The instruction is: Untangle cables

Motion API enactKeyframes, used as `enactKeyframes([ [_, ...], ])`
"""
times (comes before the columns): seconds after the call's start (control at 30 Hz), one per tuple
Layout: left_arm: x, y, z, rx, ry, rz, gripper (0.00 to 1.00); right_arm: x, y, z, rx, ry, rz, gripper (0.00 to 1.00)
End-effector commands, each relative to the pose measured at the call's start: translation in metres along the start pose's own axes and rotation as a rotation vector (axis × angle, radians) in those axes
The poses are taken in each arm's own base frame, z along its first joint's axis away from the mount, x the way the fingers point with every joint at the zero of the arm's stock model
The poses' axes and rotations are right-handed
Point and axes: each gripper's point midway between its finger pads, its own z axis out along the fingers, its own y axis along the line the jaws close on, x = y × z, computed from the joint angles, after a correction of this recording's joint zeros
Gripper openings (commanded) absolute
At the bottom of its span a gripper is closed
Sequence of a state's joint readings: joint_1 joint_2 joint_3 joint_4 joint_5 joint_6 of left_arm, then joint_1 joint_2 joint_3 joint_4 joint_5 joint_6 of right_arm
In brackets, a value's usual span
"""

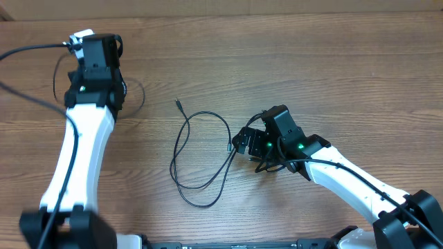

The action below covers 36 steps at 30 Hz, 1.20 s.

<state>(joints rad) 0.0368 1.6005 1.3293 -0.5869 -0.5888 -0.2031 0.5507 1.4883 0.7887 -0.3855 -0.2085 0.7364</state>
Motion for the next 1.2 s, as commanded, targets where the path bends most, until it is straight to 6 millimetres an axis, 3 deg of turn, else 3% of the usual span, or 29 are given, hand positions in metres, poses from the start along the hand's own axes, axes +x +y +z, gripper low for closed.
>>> enactKeyframes([
  [0.0, 0.027, 0.012, 0.038, -0.097, 0.106, 0.013, 0.04, 0.004, -0.005, 0.001, 0.013, 0.001, -0.004, 1.00],
  [0.3, 0.111, 0.051, 0.118, -0.250, 0.386, -0.027, 0.04, 0.003, -0.006, 0.001, 0.016, -0.002, -0.004, 1.00],
  [0.43, 0.129, 0.065, 0.132, -0.235, 0.455, -0.073, 0.04, 0.003, -0.006, 0.001, 0.019, -0.004, -0.004, 1.00],
  [0.5, 0.133, 0.066, 0.137, -0.184, 0.480, -0.123, 0.11, 0.002, -0.007, 0.001, 0.023, -0.010, -0.004, 1.00],
  [0.7, 0.138, 0.058, 0.146, -0.024, 0.523, -0.239, 0.66, 0.002, -0.007, 0.001, 0.023, -0.011, -0.004, 1.00],
  [0.8, 0.137, 0.047, 0.146, 0.065, 0.535, -0.277, 0.80, 0.002, -0.007, 0.001, 0.024, -0.011, -0.004, 1.00],
  [0.87, 0.137, 0.041, 0.144, 0.103, 0.547, -0.288, 1.00, 0.002, -0.007, 0.001, 0.024, -0.011, -0.004, 1.00],
  [0.97, 0.131, 0.044, 0.140, 0.099, 0.553, -0.287, 1.00, 0.002, -0.007, 0.001, 0.024, -0.010, -0.004, 1.00],
  [1.17, 0.086, 0.052, 0.108, 0.112, 0.569, -0.365, 1.00, 0.001, -0.008, 0.001, 0.029, -0.016, -0.005, 1.00],
])
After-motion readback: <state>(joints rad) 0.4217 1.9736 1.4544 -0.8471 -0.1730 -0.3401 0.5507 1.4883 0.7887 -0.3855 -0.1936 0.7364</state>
